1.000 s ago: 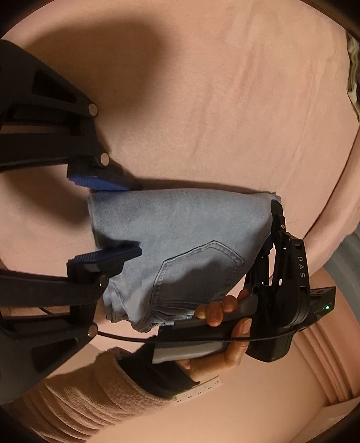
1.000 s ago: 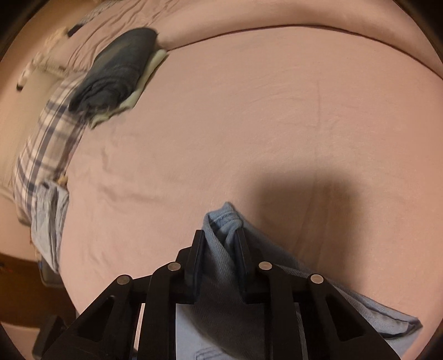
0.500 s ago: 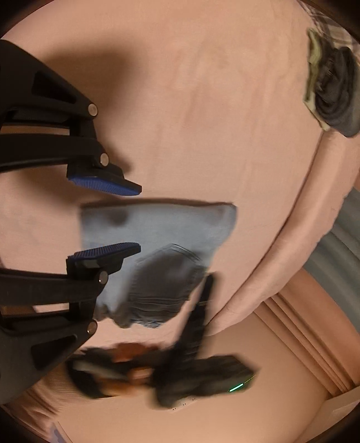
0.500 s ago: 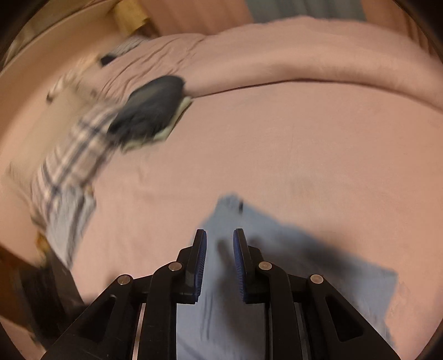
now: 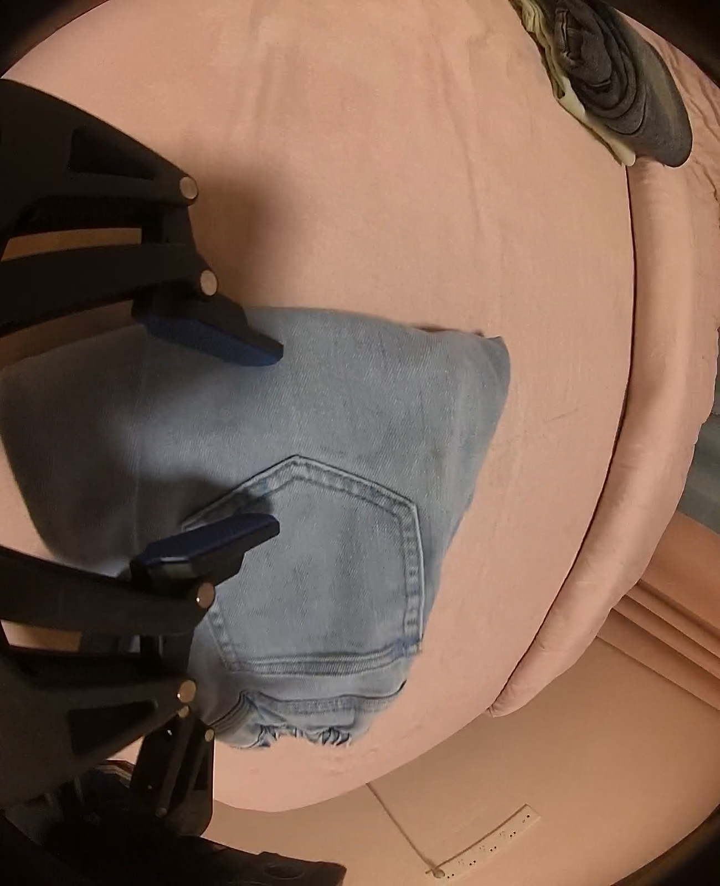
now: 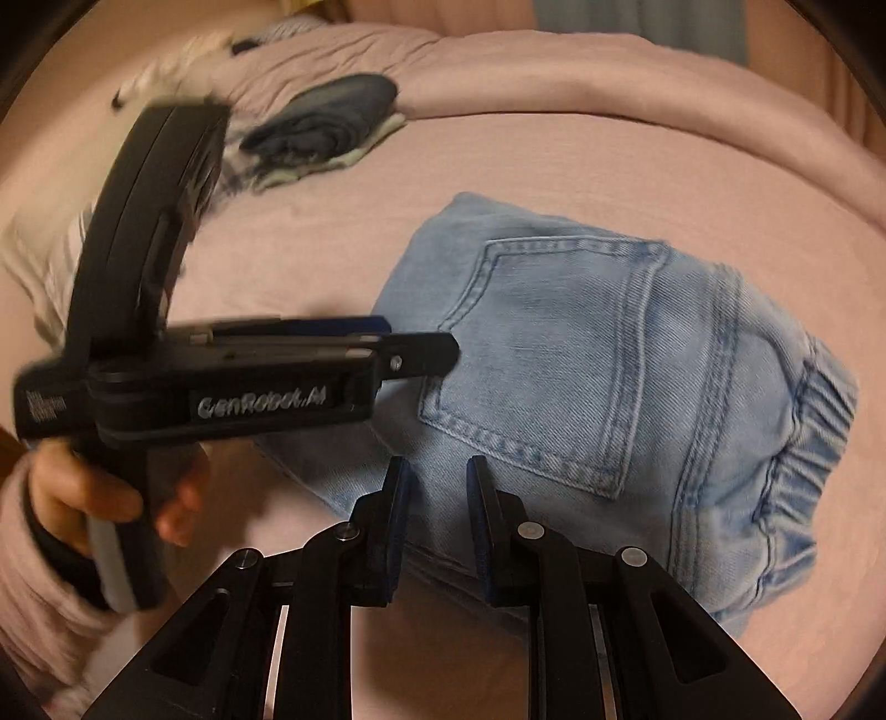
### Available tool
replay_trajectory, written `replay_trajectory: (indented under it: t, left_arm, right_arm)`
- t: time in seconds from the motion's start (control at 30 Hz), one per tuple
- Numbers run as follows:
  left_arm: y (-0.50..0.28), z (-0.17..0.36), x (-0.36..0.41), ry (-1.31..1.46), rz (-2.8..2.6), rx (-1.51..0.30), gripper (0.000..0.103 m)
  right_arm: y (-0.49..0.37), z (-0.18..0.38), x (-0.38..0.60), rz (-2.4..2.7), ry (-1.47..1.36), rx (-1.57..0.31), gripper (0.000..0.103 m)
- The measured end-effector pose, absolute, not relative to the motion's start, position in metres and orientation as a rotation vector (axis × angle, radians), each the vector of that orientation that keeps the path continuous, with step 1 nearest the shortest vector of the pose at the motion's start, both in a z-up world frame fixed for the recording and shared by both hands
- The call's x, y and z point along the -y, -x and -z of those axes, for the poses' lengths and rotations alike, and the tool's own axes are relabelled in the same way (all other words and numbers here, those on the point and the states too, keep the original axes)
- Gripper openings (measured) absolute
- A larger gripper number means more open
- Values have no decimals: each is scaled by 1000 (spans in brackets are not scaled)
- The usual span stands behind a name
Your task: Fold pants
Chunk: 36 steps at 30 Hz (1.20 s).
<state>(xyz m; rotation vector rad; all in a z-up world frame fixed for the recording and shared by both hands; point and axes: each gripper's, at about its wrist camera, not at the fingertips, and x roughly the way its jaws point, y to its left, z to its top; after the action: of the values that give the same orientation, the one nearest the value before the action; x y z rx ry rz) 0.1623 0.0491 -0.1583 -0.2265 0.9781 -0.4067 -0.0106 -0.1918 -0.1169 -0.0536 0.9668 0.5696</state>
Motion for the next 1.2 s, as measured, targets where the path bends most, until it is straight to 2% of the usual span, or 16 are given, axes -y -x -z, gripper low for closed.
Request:
replay_trajectory:
  t: [0.03,0.07,0.1,0.17,0.27,0.3,0.37,0.63,1.03,1.13,1.2]
  left_arm:
    - [-159,156,-52,233,409,-976,57]
    - [-155,154,-57,251,412,-970,62]
    - [-150,153,-63,271,407,-961,65]
    - [-140,152,-79,311,356,-943,86]
    - [-133,156,-97,426,347,-942,88]
    - [-131,159,-103,465,350,-948,88]
    - [-130,164,-111,532,356,-961,88]
    - [-132,166,-95,671,463,-1009,88]
    - [-158,168,-77,690,505,-1044,91]
    - [-165,169,-69,681,513,-1045,98]
    - [-169,168,-64,667,512,-1047,98]
  right_arm:
    - [12,114,199,-578,18,-965,23]
    - [14,110,206,-600,-30,-955,31]
    - [15,105,216,-615,-78,-943,43]
    - [20,97,244,-596,-183,-909,56]
    - [21,93,292,-571,-380,-893,62]
    - [20,94,305,-564,-440,-895,69]
    - [15,99,330,-518,-531,-889,74]
    - [-6,142,368,-444,-816,-974,76]
    - [-18,151,363,-503,-797,-1033,78]
    - [-22,150,361,-515,-769,-1037,80]
    - [-24,149,357,-515,-754,-1038,81]
